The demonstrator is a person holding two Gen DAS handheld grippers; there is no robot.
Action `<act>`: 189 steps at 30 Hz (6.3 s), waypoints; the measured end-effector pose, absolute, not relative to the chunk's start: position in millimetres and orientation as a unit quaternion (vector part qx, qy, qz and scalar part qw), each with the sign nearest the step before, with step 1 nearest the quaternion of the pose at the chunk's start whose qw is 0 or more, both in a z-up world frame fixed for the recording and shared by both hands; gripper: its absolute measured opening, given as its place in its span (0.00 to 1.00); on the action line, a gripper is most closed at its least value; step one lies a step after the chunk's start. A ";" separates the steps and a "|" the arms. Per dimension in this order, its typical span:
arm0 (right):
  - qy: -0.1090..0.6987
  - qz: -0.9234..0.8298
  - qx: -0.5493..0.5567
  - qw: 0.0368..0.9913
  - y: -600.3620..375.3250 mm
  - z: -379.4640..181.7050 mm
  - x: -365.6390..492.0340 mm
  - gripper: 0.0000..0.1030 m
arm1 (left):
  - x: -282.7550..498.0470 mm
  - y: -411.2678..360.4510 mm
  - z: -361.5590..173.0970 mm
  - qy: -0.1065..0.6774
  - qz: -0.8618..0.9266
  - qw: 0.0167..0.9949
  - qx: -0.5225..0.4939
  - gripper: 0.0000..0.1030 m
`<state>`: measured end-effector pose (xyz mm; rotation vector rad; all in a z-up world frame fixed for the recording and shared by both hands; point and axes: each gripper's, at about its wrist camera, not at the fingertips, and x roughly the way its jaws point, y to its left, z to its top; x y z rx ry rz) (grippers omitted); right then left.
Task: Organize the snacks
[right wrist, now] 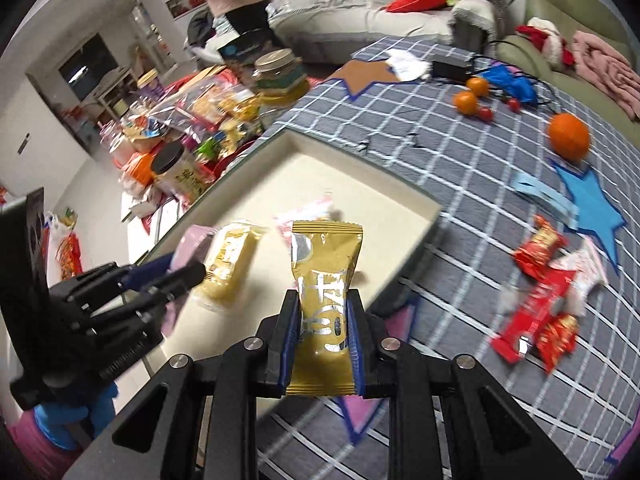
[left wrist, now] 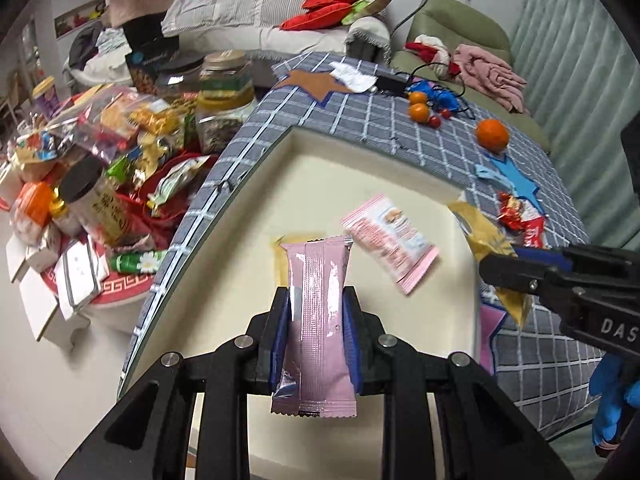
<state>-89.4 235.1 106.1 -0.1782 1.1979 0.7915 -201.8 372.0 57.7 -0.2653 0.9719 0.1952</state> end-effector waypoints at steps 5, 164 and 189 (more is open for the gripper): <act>0.554 0.382 -0.095 0.734 255.7 99.7 -97.4 0.23 | -206.6 378.3 44.3 0.478 0.102 0.863 -0.126 0.28; 0.494 0.064 -0.042 0.866 -48.5 31.9 -105.1 1.00 | -151.0 144.5 -2.9 0.458 -0.015 0.889 0.010 1.00; 0.491 0.063 -0.042 0.868 -48.6 32.6 -108.3 1.00 | -151.8 144.0 -3.1 0.457 -0.015 0.889 0.010 1.00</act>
